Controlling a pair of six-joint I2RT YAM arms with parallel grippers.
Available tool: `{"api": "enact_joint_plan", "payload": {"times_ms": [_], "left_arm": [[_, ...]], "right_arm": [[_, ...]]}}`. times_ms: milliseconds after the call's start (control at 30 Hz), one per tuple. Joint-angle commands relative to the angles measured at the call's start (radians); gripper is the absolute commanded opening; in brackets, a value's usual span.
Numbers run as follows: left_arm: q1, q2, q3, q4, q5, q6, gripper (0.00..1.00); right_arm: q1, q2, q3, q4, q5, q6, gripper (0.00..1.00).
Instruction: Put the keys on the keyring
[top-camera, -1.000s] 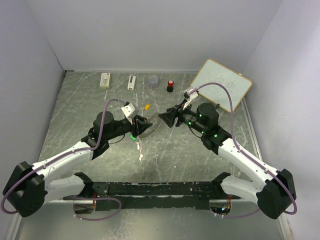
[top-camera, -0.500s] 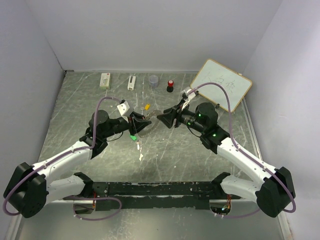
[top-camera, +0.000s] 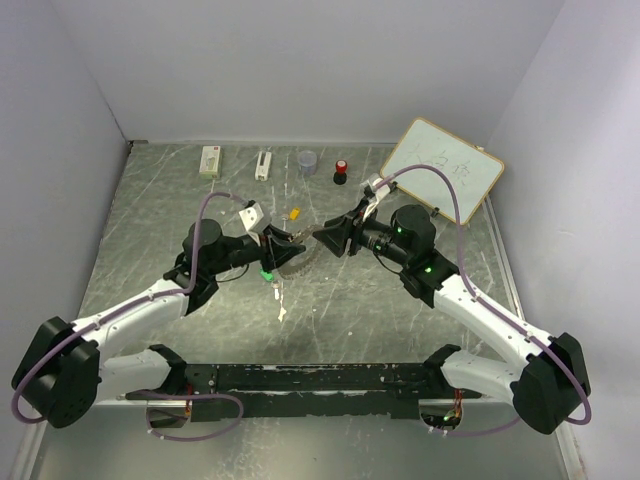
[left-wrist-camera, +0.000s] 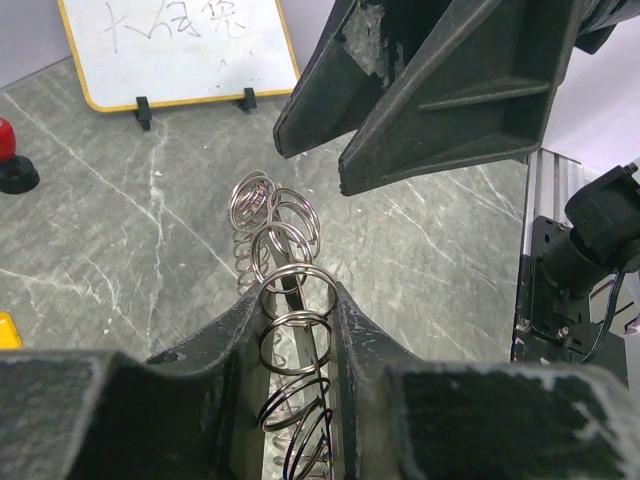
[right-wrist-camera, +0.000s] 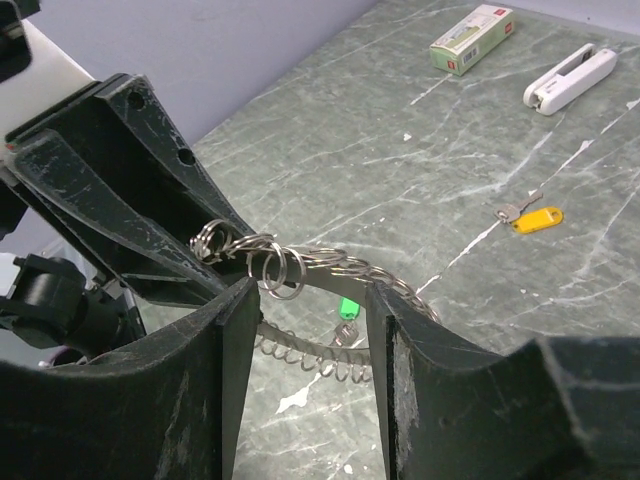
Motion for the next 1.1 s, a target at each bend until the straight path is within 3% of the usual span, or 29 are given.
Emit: {"api": "enact_joint_plan", "payload": {"times_ms": [0,433,700,867,1067], "left_arm": [[0.008,0.013,0.047,0.024,0.028,-0.004,0.07],[0.006,0.034,0.074,-0.028,0.011,0.000,0.07],[0.006,-0.011,0.047,-0.147,-0.032,0.056,0.07],[0.010,-0.069,0.007,-0.226,-0.057,0.080,0.07],[0.036,-0.104,0.046,-0.405,-0.063,0.085,0.07]], "right_arm": [[-0.001,0.003,0.026,0.027,-0.023,0.007,0.46],[0.034,0.042,0.049,0.053,-0.045,0.022,0.44],[0.033,0.062,0.101,-0.082,0.186,-0.045,0.42],[0.020,0.231,0.210,-0.176,0.378,-0.106,0.44],[-0.077,0.588,0.464,-0.281,0.344,-0.125,0.49]]}}
